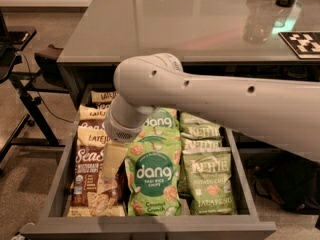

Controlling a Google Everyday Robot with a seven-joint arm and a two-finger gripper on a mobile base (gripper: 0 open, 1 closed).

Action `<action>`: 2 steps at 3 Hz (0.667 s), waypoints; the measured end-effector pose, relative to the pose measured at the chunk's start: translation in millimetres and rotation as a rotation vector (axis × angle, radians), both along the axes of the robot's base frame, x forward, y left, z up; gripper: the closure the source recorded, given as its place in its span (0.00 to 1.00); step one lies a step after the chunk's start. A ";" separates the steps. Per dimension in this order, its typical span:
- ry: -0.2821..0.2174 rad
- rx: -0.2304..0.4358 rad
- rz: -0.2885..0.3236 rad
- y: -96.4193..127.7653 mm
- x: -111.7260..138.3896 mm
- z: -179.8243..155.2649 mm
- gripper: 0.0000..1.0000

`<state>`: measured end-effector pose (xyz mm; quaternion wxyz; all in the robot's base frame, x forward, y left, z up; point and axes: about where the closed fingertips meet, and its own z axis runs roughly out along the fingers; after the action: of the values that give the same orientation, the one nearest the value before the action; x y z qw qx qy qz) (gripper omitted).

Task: Pick brown chip bag from top drawer and place on counter

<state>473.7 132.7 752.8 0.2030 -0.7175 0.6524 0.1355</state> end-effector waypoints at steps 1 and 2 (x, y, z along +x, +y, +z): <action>0.029 -0.031 0.034 29.9 -8.9 -7.7 0.00; 0.057 -0.072 0.037 51.0 -9.7 -24.8 0.00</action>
Offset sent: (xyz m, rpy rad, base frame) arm -0.0091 0.0772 -0.0459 -0.1196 0.0955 0.0364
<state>464.0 183.7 728.0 0.1559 -0.7321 0.6489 0.1364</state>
